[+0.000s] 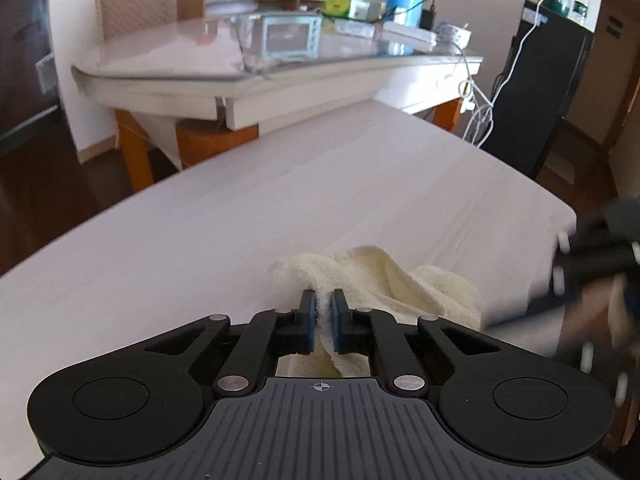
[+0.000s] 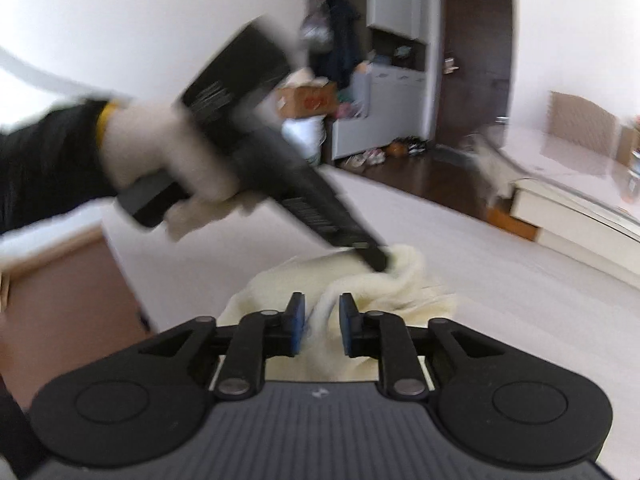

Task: Fold towel
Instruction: 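Lift the towel with both grippers and shake it open in the air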

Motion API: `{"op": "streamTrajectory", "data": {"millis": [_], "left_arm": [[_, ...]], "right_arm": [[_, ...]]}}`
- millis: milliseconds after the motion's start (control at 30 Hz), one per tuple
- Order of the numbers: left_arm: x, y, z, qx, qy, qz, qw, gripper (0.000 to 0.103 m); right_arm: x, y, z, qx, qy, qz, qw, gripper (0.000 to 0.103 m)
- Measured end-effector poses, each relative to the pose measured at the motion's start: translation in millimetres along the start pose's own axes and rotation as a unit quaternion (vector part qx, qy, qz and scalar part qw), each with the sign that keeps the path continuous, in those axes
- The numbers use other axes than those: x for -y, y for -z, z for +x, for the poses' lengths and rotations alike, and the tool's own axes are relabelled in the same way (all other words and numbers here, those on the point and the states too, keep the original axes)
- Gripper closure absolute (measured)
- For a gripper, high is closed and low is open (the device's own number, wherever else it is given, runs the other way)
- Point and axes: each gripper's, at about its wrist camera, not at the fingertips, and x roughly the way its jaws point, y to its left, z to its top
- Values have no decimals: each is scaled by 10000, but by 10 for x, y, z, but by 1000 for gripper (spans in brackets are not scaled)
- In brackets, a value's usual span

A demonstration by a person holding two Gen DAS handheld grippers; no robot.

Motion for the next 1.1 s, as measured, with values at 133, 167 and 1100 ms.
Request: {"op": "streamTrajectory", "data": {"millis": [133,167,1100], "left_arm": [[1,19,-189,158,-107,156,9997,95],[7,21,-245,213,-121,192,9995,95],[103,92,-1281,1603,-708,-173,9844,98]], "right_arm": [[312,-64,128,-130,490,9,9987,58],[347,-72,181,-183,518,-7,9985,58],[458,-426,-126,508,772,434,9948,93]]}}
